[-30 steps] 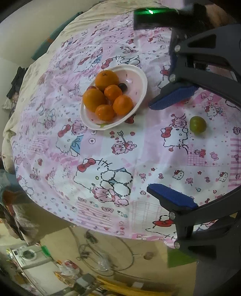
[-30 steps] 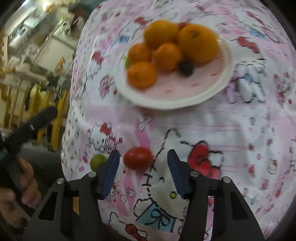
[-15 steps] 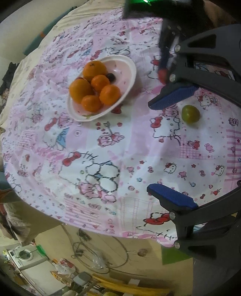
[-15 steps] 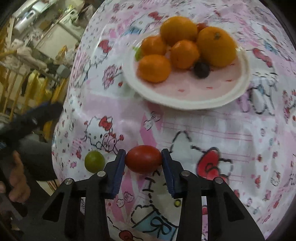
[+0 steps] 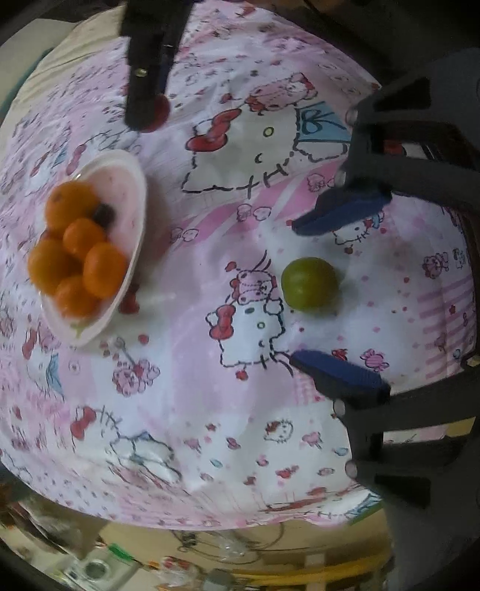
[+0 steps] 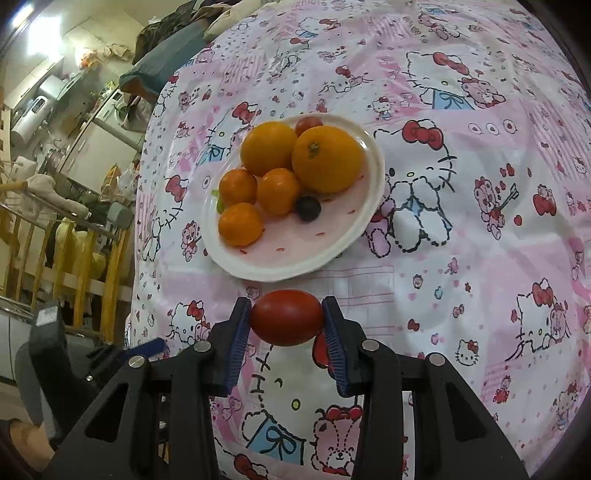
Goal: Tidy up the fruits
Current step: 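Grasp the remaining red tomato with the right gripper, then grasp the green lime with the left gripper while the right carries the tomato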
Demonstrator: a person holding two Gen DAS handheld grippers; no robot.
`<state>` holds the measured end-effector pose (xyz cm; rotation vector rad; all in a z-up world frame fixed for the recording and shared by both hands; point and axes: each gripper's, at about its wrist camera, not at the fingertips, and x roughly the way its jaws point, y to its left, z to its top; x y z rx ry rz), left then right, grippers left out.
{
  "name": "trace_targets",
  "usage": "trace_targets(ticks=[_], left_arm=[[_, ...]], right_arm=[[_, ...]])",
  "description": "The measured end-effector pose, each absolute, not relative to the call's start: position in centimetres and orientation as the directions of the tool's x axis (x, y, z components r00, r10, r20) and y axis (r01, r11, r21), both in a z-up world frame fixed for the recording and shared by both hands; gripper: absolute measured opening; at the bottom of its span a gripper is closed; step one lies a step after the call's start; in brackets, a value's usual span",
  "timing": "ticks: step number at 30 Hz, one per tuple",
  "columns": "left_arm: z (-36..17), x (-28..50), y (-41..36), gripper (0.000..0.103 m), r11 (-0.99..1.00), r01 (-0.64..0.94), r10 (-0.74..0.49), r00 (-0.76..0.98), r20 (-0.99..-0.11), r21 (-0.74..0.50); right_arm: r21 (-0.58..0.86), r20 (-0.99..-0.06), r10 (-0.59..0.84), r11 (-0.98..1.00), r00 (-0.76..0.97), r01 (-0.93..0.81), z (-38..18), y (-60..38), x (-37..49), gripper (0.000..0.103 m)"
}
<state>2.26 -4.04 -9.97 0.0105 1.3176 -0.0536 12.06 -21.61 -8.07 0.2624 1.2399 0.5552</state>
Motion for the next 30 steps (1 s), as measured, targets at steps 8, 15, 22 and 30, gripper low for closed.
trace_targets(ticks=[8,15,22,30], left_arm=[[-10.5,2.5,-4.4,0.026,0.997,0.067,-0.039,0.244,-0.969,-0.023],[-8.5,2.5,-2.7,0.024,0.995,0.038,-0.100,0.262,-0.960,-0.094],[-3.8,4.7,-1.4,0.024,0.992,0.018,-0.123,0.364,-0.923,-0.125],[-1.7,8.9,-2.2,0.024,0.994,0.040,-0.113,0.403,-0.908,-0.105]], right_arm=[[0.481,-0.813,0.540,0.834,0.220,-0.268,-7.7,-21.3,12.1,0.041],[0.496,-0.801,0.549,0.832,0.239,-0.250,-7.1,-22.1,12.4,0.041],[0.498,-0.794,0.544,0.838,0.271,-0.224,-6.0,-23.7,14.1,0.041],[0.476,-0.820,0.526,0.845,0.226,-0.242,-6.9,-23.1,17.6,0.041]])
